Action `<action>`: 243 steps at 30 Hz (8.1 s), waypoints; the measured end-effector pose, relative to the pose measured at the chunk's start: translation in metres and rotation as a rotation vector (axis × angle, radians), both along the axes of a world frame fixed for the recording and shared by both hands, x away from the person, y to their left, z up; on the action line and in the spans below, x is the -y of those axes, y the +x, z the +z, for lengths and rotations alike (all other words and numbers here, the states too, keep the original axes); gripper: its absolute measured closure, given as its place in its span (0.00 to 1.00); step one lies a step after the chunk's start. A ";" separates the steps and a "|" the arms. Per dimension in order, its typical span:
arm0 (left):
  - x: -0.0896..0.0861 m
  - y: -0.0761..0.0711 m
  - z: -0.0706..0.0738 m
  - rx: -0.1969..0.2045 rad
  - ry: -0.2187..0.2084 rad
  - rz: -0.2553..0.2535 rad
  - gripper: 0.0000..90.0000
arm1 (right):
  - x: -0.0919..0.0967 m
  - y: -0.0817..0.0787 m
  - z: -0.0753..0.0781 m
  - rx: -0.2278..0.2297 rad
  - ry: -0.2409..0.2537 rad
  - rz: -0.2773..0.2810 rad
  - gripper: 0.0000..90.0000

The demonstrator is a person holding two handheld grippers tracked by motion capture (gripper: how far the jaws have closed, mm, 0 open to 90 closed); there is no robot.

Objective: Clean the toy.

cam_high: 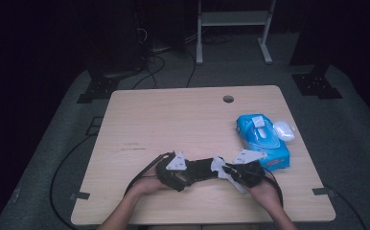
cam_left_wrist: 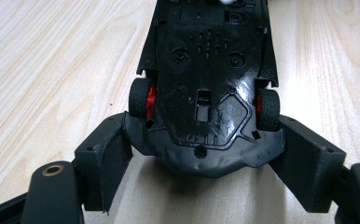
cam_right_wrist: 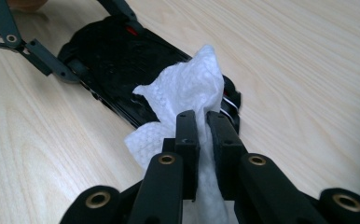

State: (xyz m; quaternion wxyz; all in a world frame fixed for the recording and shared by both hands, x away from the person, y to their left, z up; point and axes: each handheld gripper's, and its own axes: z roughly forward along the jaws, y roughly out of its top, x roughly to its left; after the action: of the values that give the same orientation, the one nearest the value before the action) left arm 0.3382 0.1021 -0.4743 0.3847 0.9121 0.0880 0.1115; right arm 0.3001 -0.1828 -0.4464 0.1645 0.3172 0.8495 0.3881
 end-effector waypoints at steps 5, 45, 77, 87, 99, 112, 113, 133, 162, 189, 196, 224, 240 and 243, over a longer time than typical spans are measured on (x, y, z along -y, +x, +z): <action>0.001 0.001 0.000 -0.001 -0.001 -0.001 0.27 | -0.014 -0.008 -0.002 0.007 0.021 0.058 0.92; 0.000 -0.001 0.000 0.003 0.007 -0.009 0.26 | -0.058 0.004 -0.001 0.009 0.011 0.107 0.92; -0.001 -0.001 0.001 0.004 0.014 -0.013 0.27 | -0.077 0.030 0.004 0.031 -0.039 0.078 0.92; -0.001 0.000 0.001 0.004 0.011 -0.014 0.26 | -0.052 0.025 0.003 0.009 0.011 0.033 0.92; -0.001 0.000 0.001 0.001 0.008 -0.014 0.26 | -0.036 0.017 0.002 0.025 -0.016 0.012 0.92; -0.003 0.001 0.001 -0.001 0.004 -0.015 0.26 | -0.016 0.017 0.001 0.004 -0.006 -0.009 0.92; -0.003 0.001 0.001 -0.001 0.003 -0.014 0.26 | -0.009 0.016 0.001 0.000 0.000 -0.024 0.92; -0.003 0.002 0.001 0.001 0.009 -0.010 0.26 | -0.003 0.001 0.000 -0.028 0.009 0.007 0.92; -0.017 0.012 0.006 -0.155 -0.100 0.033 0.21 | -0.007 -0.001 -0.003 -0.107 0.099 0.078 0.92; -0.018 0.029 0.002 -0.392 -0.203 0.106 0.39 | -0.006 -0.009 -0.007 -0.071 0.079 0.106 0.93; -0.019 0.032 0.000 -0.438 -0.218 0.130 0.39 | -0.006 -0.010 -0.007 -0.065 0.076 0.110 0.93; -0.015 0.024 0.001 -0.414 -0.211 0.118 0.44 | -0.005 -0.019 -0.008 -0.049 0.076 0.104 0.93; -0.021 0.021 0.004 -0.377 -0.270 0.094 0.56 | -0.003 -0.025 -0.011 -0.070 0.099 0.111 0.93; -0.021 0.020 0.003 -0.374 -0.265 0.077 0.57 | -0.003 -0.027 -0.011 -0.069 0.095 0.116 0.93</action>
State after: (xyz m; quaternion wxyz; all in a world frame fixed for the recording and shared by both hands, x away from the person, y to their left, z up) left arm 0.3580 0.1232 -0.4710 0.4735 0.8543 0.2066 -0.0575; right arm 0.2733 -0.1795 -0.4579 0.0970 0.2882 0.8523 0.4256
